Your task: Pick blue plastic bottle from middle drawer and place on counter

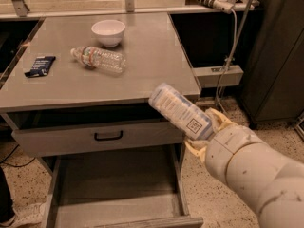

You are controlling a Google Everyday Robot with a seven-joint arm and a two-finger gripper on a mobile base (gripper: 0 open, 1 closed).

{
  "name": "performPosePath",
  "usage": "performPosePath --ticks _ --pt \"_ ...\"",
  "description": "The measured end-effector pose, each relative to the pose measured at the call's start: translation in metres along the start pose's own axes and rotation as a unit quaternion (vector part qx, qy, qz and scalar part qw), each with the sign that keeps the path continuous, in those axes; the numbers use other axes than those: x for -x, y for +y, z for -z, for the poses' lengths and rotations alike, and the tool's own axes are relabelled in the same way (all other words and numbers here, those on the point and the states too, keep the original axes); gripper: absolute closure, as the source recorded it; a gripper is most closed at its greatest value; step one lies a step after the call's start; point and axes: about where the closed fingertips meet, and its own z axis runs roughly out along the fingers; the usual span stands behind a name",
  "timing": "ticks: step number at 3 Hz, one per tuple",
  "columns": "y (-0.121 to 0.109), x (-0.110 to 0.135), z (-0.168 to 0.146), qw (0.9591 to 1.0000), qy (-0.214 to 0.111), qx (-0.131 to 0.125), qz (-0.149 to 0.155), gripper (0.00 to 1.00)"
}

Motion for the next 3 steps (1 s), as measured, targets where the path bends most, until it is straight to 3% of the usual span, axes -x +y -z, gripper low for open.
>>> performPosePath --ticks 2,3 --pt "-0.007 0.008 -0.005 1.0 -0.005 0.004 0.005 1.0" --pt "-0.034 0.04 -0.028 0.9994 -0.009 0.034 0.007 1.0"
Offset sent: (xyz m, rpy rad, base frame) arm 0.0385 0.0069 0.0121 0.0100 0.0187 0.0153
